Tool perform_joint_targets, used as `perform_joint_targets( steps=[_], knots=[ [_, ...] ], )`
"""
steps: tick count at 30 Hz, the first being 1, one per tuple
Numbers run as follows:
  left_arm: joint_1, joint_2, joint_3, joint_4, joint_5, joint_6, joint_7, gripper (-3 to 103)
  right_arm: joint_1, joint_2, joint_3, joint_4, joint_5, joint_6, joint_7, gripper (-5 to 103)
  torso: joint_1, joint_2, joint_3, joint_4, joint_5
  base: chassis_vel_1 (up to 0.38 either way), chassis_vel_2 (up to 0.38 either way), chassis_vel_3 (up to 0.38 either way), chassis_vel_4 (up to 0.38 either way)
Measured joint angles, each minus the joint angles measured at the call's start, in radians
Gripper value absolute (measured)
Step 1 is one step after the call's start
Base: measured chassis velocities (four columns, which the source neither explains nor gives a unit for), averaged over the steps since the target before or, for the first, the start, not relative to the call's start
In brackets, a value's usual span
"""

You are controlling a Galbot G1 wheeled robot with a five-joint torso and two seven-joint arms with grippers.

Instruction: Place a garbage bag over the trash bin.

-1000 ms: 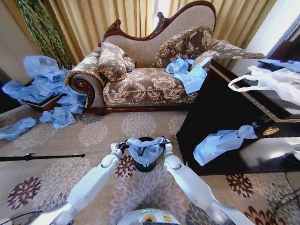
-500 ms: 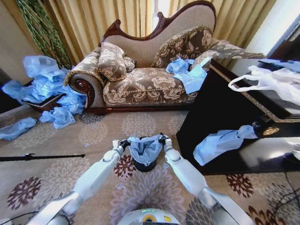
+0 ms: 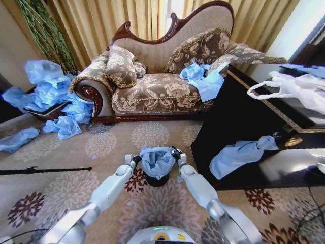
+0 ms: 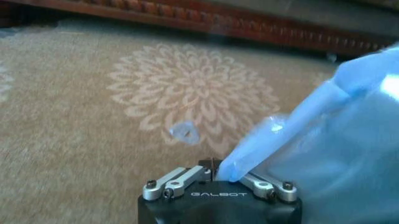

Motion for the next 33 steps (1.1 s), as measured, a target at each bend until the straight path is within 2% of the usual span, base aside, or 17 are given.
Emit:
perform_joint_targets(
  steps=[7,8,10,13,14,17,18,19,20,21,22,24,25,26,27,30,33],
  knots=[
    [0.027,0.03,0.057,-0.031,0.034,-0.017,0.0,1,-0.003,-0.003,0.029,-0.046,-0.04,-0.028,0.034,0,0.0,0.0,0.0,0.0001,-0.0002,0.0,0.0,0.0,0.0],
    [0.04,0.042,0.054,-0.056,0.045,-0.021,0.001,-1,-0.026,-0.023,0.026,0.0,-0.031,-0.034,0.04,0,0.0,0.0,0.0,0.0,0.0003,0.0,0.0,0.0,0.0],
    [0.058,0.055,0.045,-0.092,0.045,-0.023,0.0,1,-0.054,-0.052,0.019,0.065,-0.011,-0.054,0.044,0,0.0,0.0,0.0,0.0001,0.0002,0.0,0.0,0.0,0.0],
    [0.147,0.124,0.002,-0.28,0.045,-0.02,-0.009,4,-0.164,-0.178,-0.017,0.359,0.116,-0.186,0.041,0,0.0,0.0,0.0,-0.001,-0.0002,0.0,0.0,0.0,0.0],
    [0.147,0.124,0.002,-0.28,0.045,-0.02,-0.009,4,-0.164,-0.178,-0.017,0.359,0.116,-0.186,0.041,0,0.0,0.0,0.0,-0.001,-0.0002,0.0,0.0,0.0,0.0],
    [0.217,0.163,-0.025,-0.391,0.067,-0.02,-0.002,20,-0.223,-0.211,-0.019,0.452,0.14,-0.215,0.015,0,0.0,0.0,0.0,0.0003,0.0002,0.0,0.0,0.0,0.0],
    [0.217,0.163,-0.025,-0.391,0.067,-0.02,-0.002,20,-0.223,-0.211,-0.019,0.452,0.14,-0.215,0.015,0,0.0,0.0,0.0,0.0003,0.0002,0.0,0.0,0.0,0.0],
    [0.228,0.168,-0.028,-0.403,0.076,-0.026,0.005,25,-0.233,-0.212,-0.019,0.459,0.14,-0.216,0.01,0,0.0,0.0,0.0,0.0005,0.0002,0.0,0.0,0.0,0.0],
    [0.238,0.173,-0.032,-0.412,0.084,-0.033,0.012,25,-0.242,-0.214,-0.019,0.467,0.14,-0.217,0.0,5,0.0,0.0,0.0,0.0005,0.0004,0.0,0.0,0.0,0.0],
    [0.25,0.18,-0.038,-0.422,0.093,-0.039,0.02,30,-0.255,-0.219,-0.019,0.479,0.14,-0.217,-0.013,11,0.0,0.0,0.0,0.0004,0.0001,0.0,0.0,0.0,0.0],
    [0.25,0.18,-0.038,-0.422,0.093,-0.039,0.02,30,-0.255,-0.219,-0.019,0.479,0.14,-0.217,-0.013,11,0.0,0.0,0.0,0.0004,0.0001,0.0,0.0,0.0,0.0],
    [0.271,0.194,-0.053,-0.441,0.095,-0.047,0.032,41,-0.28,-0.231,-0.021,0.515,0.14,-0.219,-0.023,22,0.0,0.0,0.0,-0.0005,-0.0001,0.0,0.0,0.0,0.0],
    [0.279,0.199,-0.059,-0.446,0.095,-0.049,0.036,46,-0.29,-0.236,-0.021,0.533,0.14,-0.222,-0.022,22,0.0,0.0,0.0,-0.0004,-0.0001,0.0,0.0,0.0,0.0],
    [0.29,0.209,-0.068,-0.454,0.094,-0.053,0.043,52,-0.303,-0.244,-0.02,0.558,0.137,-0.228,-0.021,27,0.0,0.0,0.0,-0.0002,-0.0001,0.0,0.0,0.0,0.0],
    [0.29,0.209,-0.068,-0.454,0.094,-0.053,0.043,52,-0.303,-0.244,-0.02,0.558,0.137,-0.228,-0.021,27,0.0,0.0,0.0,-0.0002,-0.0001,0.0,0.0,0.0,0.0],
    [0.313,0.236,-0.088,-0.479,0.083,-0.061,0.059,68,-0.33,-0.272,-0.015,0.608,0.128,-0.235,-0.013,44,0.0,0.0,0.0,-0.0001,-0.0001,0.0,0.0,0.0,0.0],
    [0.326,0.251,-0.098,-0.491,0.079,-0.065,0.066,74,-0.344,-0.292,-0.014,0.641,0.128,-0.239,-0.007,50,0.0,0.0,0.0,-0.0004,0.0,0.0,0.0,0.0,0.0]
  ],
)
